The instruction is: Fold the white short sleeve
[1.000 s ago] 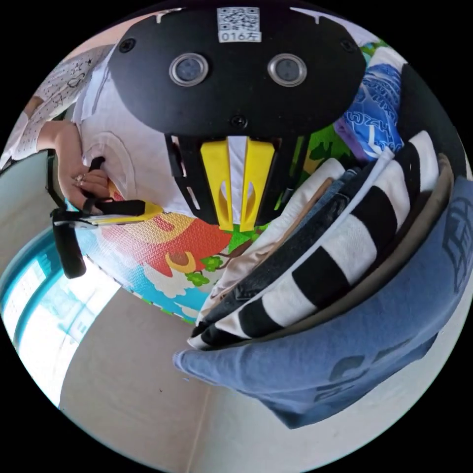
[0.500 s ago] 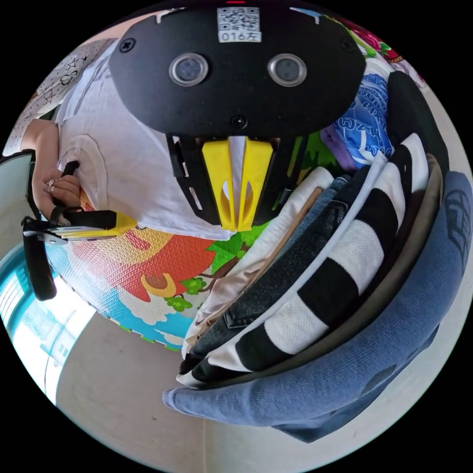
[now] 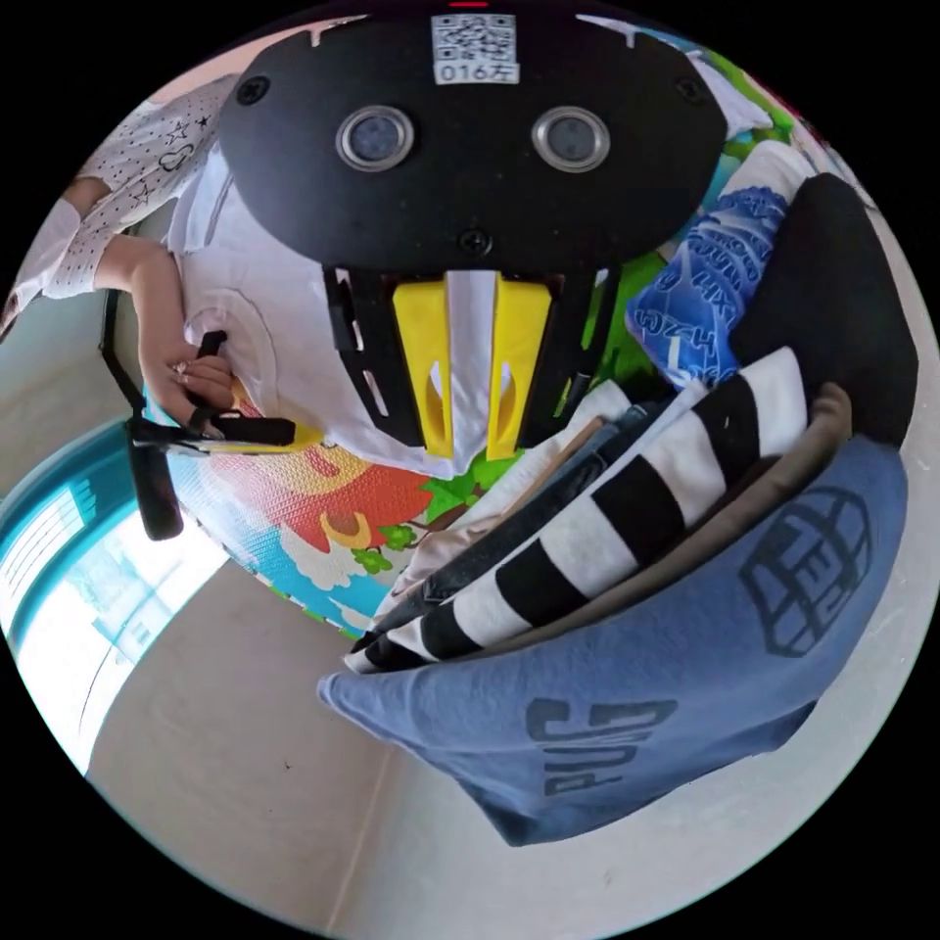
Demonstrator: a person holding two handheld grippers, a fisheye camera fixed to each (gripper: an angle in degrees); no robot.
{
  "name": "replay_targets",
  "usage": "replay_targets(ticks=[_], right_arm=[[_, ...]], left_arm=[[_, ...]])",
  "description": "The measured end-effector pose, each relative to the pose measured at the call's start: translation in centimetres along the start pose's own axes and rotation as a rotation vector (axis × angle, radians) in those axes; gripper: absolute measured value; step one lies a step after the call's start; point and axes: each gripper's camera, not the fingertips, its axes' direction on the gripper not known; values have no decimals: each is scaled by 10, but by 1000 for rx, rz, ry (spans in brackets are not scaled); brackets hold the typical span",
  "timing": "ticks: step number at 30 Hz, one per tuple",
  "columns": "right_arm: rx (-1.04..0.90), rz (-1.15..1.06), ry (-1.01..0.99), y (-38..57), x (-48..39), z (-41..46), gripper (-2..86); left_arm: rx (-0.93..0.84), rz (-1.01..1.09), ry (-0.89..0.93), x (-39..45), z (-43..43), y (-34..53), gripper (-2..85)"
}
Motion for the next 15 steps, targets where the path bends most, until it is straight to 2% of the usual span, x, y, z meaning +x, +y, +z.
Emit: replay_targets(ticks=[6, 11, 15], right_arm=[[13, -109, -18, -10, -68, 11, 6], [-66, -590, 78, 9, -206, 39, 26], [-157, -826, 176, 34, -279, 82, 43]], left_arm=[[-4, -65, -69, -16, -51, 79, 61], [-52, -120, -66, -16, -69, 149, 65], [-14, -229, -64, -25, -99, 197, 62]])
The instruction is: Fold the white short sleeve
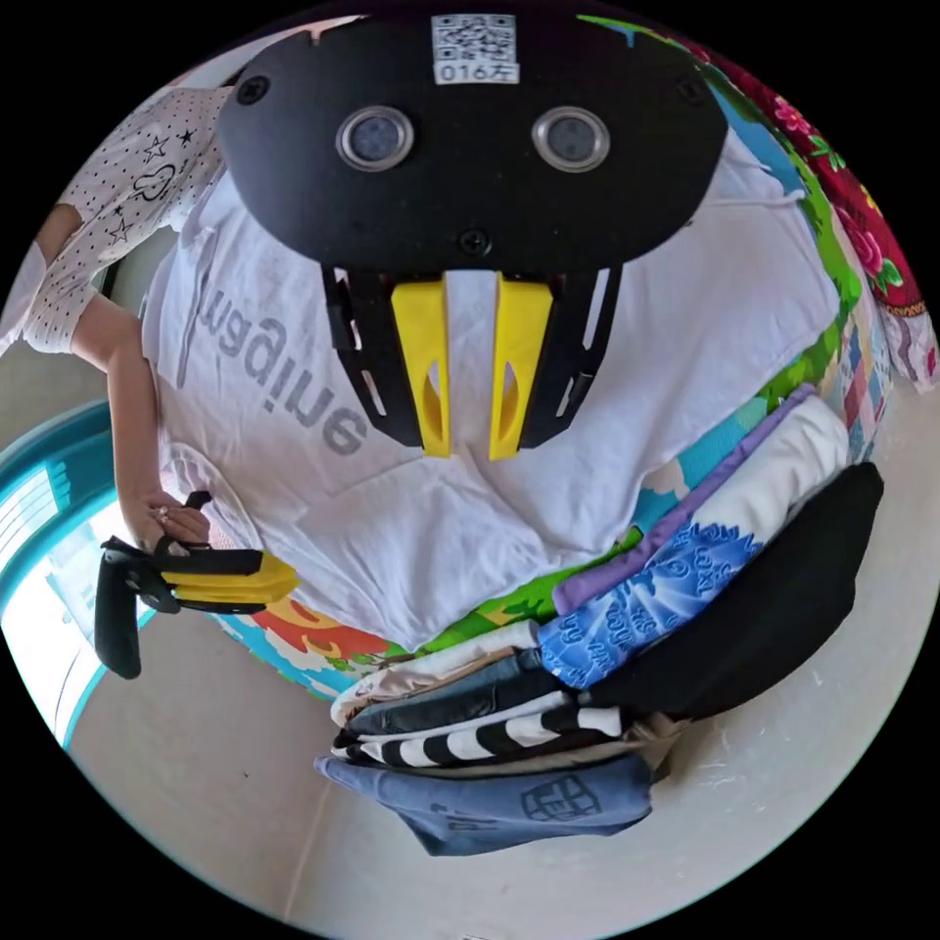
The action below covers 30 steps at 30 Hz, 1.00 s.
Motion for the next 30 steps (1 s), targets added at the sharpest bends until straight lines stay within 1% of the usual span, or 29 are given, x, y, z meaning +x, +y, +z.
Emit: replay_targets(ticks=[2, 7, 10, 12, 14, 16, 21, 26, 30], right_arm=[[-64, -116, 41, -21, -37, 14, 56], [-173, -224, 160, -52, -82, 37, 74], [-227, -274, 194, -69, -105, 57, 78], [-258, -272, 254, -81, -114, 70, 71], [-286, -270, 331, -93, -122, 81, 34], [-281, -290, 335, -100, -128, 83, 22], [-261, -250, 311, -119, -126, 87, 19], [-294, -198, 204, -131, -109, 92, 60], [-330, -214, 161, -134, -100, 98, 75]], left_arm=[[6, -14, 36, -9, -11, 11, 61], [41, -66, 18, -26, -36, 22, 61], [56, -98, 63, -35, -42, 22, 60], [61, -114, 82, -40, -45, 20, 60], [65, -118, 94, -42, -47, 16, 59], [69, -115, 107, -42, -49, 12, 59], [101, -127, 121, -46, -62, 0, 64], [115, -198, 154, -65, -75, 0, 63], [114, -212, 169, -82, -88, 7, 59]])
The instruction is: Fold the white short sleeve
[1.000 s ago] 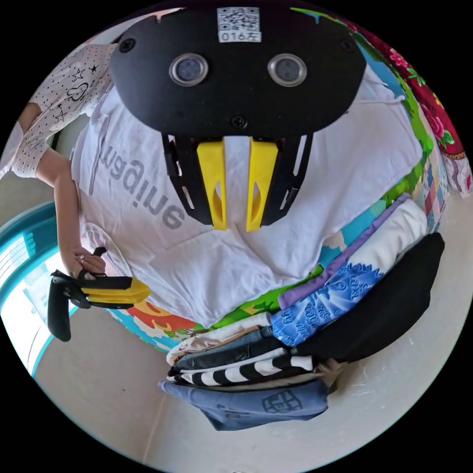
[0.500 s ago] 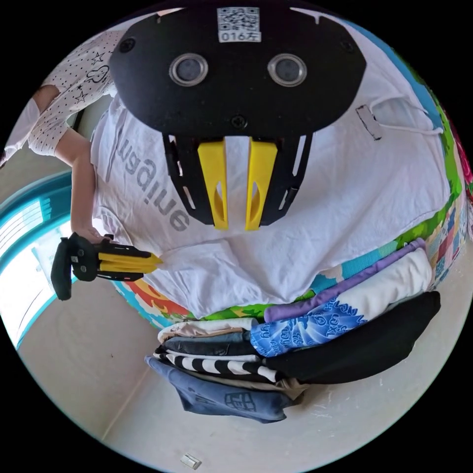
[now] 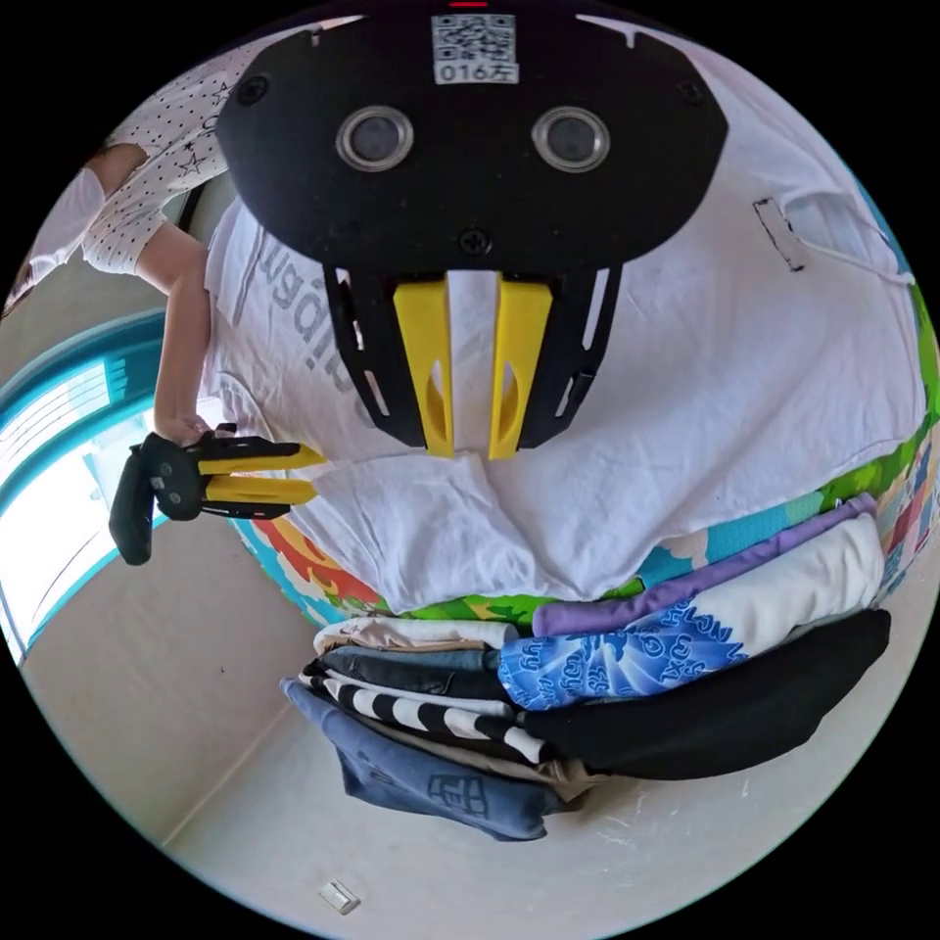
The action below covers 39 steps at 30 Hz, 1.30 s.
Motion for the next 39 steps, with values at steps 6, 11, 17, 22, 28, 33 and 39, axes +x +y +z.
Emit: replay_targets(ticks=[6, 11, 17, 22, 28, 33, 39], right_arm=[[12, 15, 61, -10, 10, 10, 70], [43, 69, 80, -9, 32, 13, 13], [170, 157, 52, 8, 70, -2, 1], [144, 145, -2, 16, 91, 6, 19], [30, 33, 52, 7, 88, 40, 78], [23, 12, 61, 10, 101, 51, 74], [37, 22, -24, 25, 136, 52, 80]], left_arm=[[39, -69, 132, -24, -15, -1, 42], [57, -134, 184, -34, -17, -8, 5], [127, -155, 268, -34, -43, -16, -9], [85, -199, 313, -41, -46, -13, -10], [49, -192, 287, -42, -45, -13, -9], [56, -125, 229, -23, -52, -21, -5], [62, -63, 121, 3, -51, -36, 11]])
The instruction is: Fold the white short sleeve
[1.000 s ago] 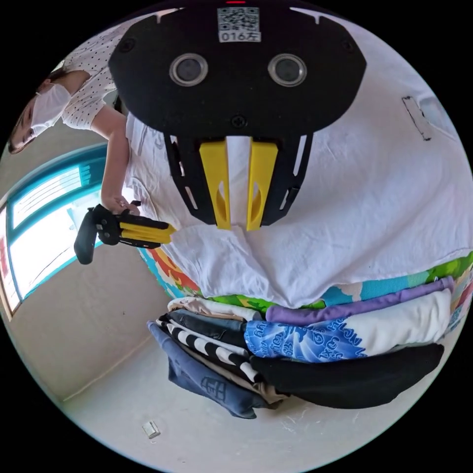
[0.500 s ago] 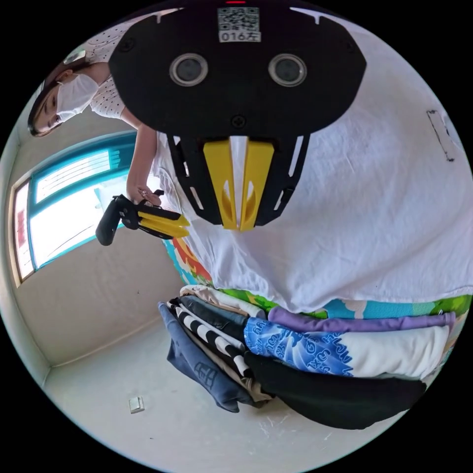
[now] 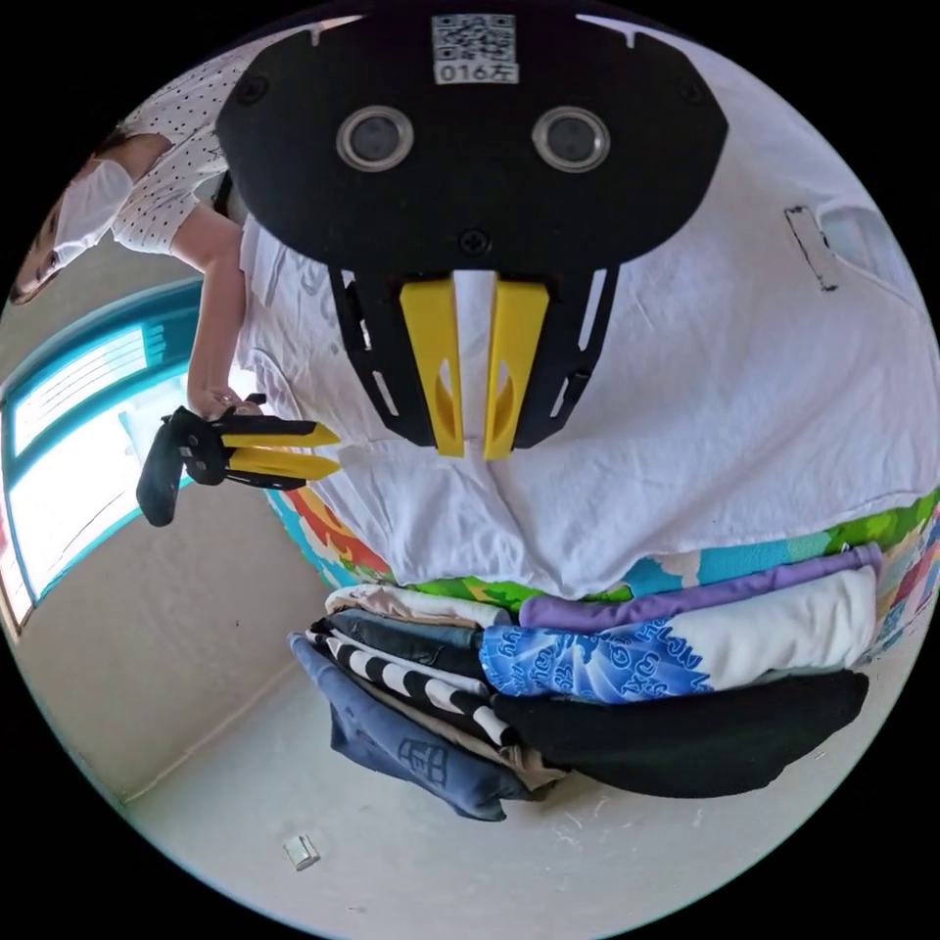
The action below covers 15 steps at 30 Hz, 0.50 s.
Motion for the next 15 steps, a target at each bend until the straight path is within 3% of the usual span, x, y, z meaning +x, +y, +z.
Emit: replay_targets(ticks=[6, 12, 15], right_arm=[[-24, 38, 64, 7, 34, 14, 31], [122, 112, 12, 30, 86, -18, 3], [158, 109, -54, 42, 109, -31, 0]], left_arm=[[-24, -25, -5, 13, 16, -7, -2], [38, 7, 95, 37, -1, -13, -9], [-14, -6, 36, 44, -1, -15, -10]])
